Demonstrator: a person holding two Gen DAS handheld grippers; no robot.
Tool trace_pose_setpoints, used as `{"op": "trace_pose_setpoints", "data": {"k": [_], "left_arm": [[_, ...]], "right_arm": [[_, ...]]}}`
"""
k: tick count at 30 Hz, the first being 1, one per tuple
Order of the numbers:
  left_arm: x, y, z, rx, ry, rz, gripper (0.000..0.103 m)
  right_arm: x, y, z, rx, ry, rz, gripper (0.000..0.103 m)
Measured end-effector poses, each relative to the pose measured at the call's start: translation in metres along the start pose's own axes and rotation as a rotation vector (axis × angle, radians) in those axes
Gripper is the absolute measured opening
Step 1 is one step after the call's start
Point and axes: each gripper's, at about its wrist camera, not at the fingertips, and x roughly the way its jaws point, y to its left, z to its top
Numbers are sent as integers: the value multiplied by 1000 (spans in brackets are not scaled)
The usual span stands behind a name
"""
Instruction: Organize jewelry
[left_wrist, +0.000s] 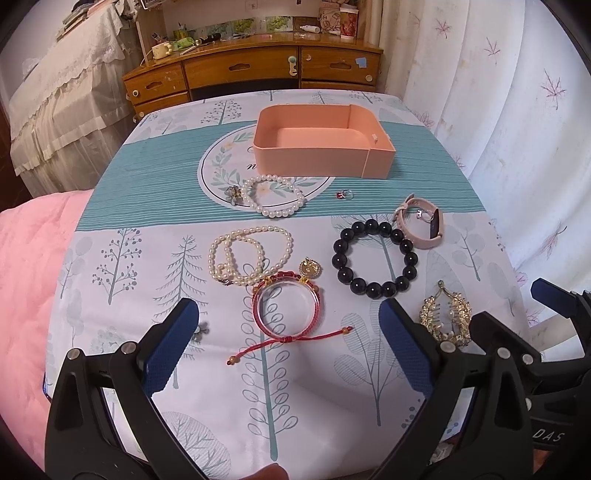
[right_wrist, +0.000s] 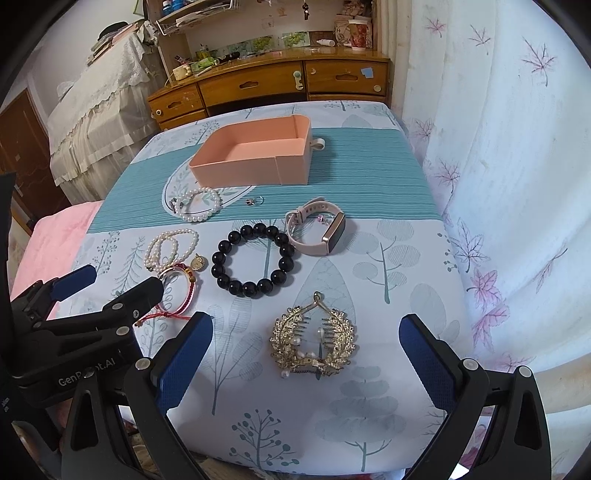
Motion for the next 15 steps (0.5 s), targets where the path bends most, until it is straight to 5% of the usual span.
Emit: {"op": "trace_pose_setpoints", "data": {"k": [15], "left_arm": [[1,0,-1,2,1,4,97]], "right_arm": [[-1,1,-4,3,-10,2,102]]}}
